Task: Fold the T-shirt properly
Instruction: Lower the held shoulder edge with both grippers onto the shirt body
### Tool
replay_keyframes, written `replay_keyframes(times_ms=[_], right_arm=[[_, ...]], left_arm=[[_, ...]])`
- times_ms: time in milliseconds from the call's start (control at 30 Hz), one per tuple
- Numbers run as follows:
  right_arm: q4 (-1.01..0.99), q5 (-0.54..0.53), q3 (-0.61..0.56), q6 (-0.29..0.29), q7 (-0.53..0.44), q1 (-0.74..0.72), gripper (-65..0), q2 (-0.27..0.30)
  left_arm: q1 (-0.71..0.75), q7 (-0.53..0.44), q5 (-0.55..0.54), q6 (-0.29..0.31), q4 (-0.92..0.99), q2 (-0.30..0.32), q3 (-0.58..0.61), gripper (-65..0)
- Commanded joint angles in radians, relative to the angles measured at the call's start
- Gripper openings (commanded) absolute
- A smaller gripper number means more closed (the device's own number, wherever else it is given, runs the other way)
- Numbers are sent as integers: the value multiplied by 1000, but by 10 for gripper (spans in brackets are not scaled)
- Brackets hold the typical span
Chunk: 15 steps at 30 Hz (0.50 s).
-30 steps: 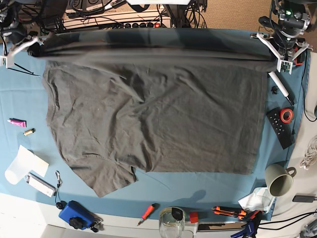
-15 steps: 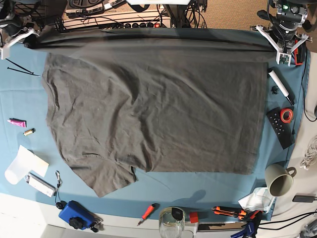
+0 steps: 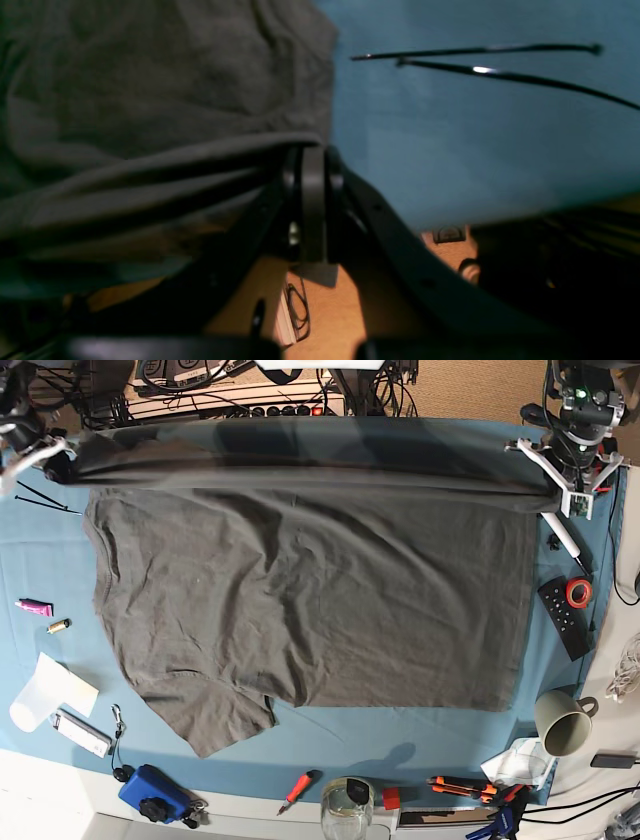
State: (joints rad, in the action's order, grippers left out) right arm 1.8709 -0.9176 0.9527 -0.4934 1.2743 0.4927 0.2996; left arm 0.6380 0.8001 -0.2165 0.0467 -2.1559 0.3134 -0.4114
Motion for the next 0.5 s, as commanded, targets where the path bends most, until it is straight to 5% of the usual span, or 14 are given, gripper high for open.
replay_keyframes(times_ms=[0, 467], right_arm=[[14, 13, -10, 8, -43, -3, -650, 25], [11, 195, -129, 20, -143, -137, -650, 25]], left_arm=[[-6, -16, 28, -20, -13, 13, -11, -650], [-169, -42, -31, 27, 138, 14, -10, -650]])
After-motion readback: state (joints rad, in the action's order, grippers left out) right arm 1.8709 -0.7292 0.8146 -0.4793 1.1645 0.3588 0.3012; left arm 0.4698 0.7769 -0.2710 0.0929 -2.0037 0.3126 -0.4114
